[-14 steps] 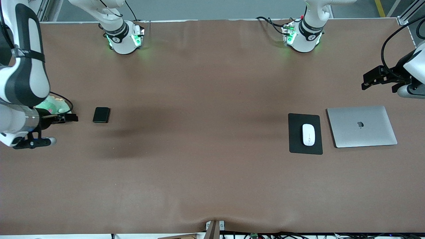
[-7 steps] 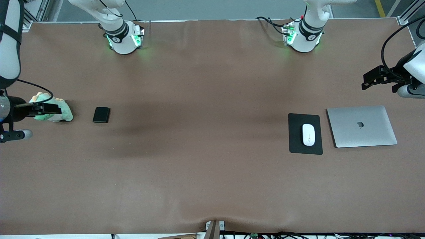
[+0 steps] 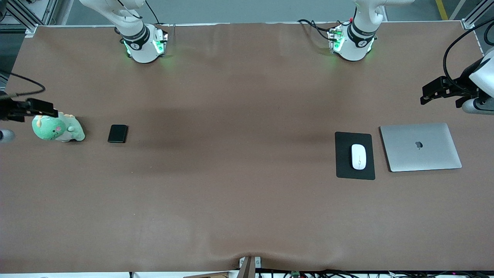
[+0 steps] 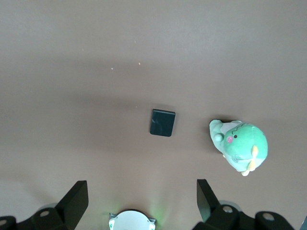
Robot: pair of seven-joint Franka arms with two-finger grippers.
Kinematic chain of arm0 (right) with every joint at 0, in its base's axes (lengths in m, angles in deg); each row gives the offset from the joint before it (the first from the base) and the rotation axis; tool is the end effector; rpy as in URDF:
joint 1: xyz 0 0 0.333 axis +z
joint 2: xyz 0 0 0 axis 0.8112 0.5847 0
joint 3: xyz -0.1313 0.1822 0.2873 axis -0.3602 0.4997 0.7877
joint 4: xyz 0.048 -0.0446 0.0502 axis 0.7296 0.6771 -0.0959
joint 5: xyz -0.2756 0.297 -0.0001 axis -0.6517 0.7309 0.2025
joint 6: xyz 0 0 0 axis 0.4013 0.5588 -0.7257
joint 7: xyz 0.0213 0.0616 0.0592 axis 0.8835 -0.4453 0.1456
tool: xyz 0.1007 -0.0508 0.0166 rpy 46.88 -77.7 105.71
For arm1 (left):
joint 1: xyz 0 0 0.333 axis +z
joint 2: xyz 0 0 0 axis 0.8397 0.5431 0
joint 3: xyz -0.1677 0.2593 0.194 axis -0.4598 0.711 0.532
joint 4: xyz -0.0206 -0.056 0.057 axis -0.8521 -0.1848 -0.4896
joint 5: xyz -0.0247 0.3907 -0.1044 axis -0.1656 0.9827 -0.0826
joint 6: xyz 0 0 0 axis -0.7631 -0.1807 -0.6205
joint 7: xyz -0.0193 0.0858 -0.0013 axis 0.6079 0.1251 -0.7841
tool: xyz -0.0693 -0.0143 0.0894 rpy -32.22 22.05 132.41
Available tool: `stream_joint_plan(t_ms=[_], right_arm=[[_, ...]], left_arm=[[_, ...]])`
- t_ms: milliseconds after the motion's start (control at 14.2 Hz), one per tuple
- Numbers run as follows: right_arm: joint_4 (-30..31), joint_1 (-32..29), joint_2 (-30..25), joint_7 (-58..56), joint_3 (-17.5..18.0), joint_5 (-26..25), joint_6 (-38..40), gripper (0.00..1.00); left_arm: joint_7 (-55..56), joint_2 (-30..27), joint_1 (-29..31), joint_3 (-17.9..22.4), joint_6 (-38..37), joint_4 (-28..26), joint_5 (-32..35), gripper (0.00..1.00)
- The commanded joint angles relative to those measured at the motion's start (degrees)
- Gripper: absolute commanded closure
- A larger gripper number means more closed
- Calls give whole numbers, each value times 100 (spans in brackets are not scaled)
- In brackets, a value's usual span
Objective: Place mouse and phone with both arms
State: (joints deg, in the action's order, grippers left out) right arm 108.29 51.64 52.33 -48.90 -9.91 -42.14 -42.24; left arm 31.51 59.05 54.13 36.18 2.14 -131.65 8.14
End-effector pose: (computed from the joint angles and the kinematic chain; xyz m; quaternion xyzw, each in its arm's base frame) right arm 0.6164 -0.0361 0.6747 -0.9939 -0.0630 0.0905 0.0098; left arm 0.5685 -0.0231 0.6618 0.9981 -0.0569 -0.0231 0.0085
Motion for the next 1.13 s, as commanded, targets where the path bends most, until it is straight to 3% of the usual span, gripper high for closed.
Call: stream_joint_plan(t_ms=[0,282,564,846,1057], right_arm=[[198,178,-655,-49,-54,56,117,0],[347,214,-937,-40,-54,38,434,0],[1049,328,-1517,-31,-54,38,311,0],[2103,328,-2202,-31,-54,20,-329,0],[2098,284,-2125,-57,-291,-6,-566,0]], left_arm=[[-18,-14,-18,11,22,37,103,0],[-18,-14,-18,11,22,37,103,0],[-18,-14,-18,11,22,37,103,0],[-18,-14,-18,11,13,37,103,0],[-18,-14,-18,3,13,37,103,0]])
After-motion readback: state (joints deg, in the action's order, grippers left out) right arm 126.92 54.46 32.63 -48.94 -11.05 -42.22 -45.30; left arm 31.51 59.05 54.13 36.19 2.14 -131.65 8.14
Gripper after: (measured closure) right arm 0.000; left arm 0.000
